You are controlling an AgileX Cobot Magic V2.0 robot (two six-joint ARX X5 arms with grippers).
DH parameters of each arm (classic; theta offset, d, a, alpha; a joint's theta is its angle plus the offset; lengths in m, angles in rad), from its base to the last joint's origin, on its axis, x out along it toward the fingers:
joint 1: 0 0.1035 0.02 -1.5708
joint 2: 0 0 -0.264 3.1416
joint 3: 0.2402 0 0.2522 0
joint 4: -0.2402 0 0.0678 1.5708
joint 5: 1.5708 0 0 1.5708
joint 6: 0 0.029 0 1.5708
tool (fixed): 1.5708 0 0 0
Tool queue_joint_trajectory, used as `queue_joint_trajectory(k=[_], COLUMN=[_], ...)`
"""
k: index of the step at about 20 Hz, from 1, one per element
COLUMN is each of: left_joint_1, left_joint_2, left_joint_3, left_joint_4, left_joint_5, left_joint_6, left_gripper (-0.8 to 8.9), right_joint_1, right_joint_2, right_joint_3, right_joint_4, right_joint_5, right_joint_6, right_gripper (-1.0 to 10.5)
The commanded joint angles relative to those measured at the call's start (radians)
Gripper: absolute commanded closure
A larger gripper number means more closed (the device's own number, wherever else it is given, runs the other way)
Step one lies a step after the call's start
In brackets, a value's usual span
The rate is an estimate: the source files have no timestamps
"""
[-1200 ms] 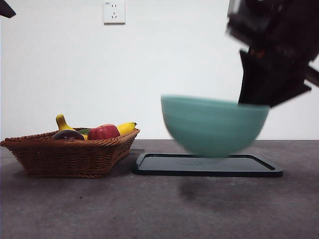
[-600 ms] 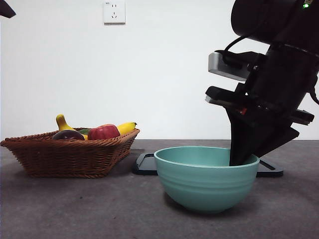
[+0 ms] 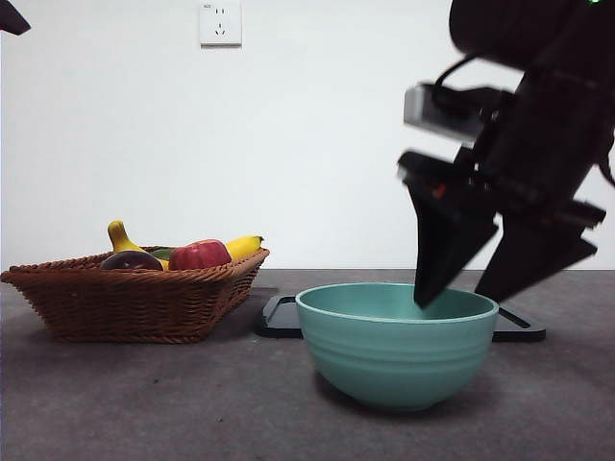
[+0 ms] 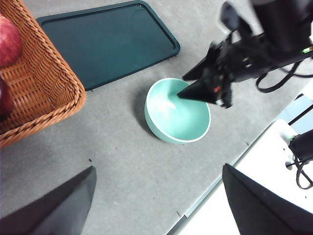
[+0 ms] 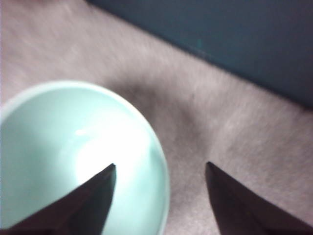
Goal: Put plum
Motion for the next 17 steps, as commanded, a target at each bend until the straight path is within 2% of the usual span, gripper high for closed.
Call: queue_joint_trajectory(k=[1, 6, 9, 11, 16, 17], left_joint_1=[-0.005, -0.005, -0.005, -0.005, -0.005, -0.005], left_joint_2=[0.006, 0.006, 0.006, 0.006, 0.006, 0.006], left_joint_3=[0.012, 0.012, 0.012, 0.012, 0.012, 0.012], left_joint_4=[0.008, 0.008, 0.008, 0.008, 0.007, 0.007], left_joint_5=[0.003, 0.003, 0.003, 0.003, 0.003, 0.003], left_joint_6=[0.019, 0.019, 0.019, 0.019, 0.016, 0.015], left_gripper=[4.16, 4.16, 4.16, 4.16, 4.16, 4.16], right_joint_1=[0.009, 0.008, 0.008, 0.008, 0.008, 0.008], right_joint_2=[-0.05, -0.259, -0.409, -0.499, -0.637, -0.647], right_joint_3=[0.005, 0.009, 0.034, 0.062, 0.08, 0.08], right_joint_4=[-0.012, -0.13, -0.21, -0.272, -0.395, -0.427], right_joint_5=[0.023, 0.049, 0.035, -0.016, -0.219, -0.231], right_joint_6=[0.015, 0.014, 0.013, 0.011, 0.023, 0.022], right_gripper=[5.7, 5.4, 5.4, 5.4, 5.4, 5.4])
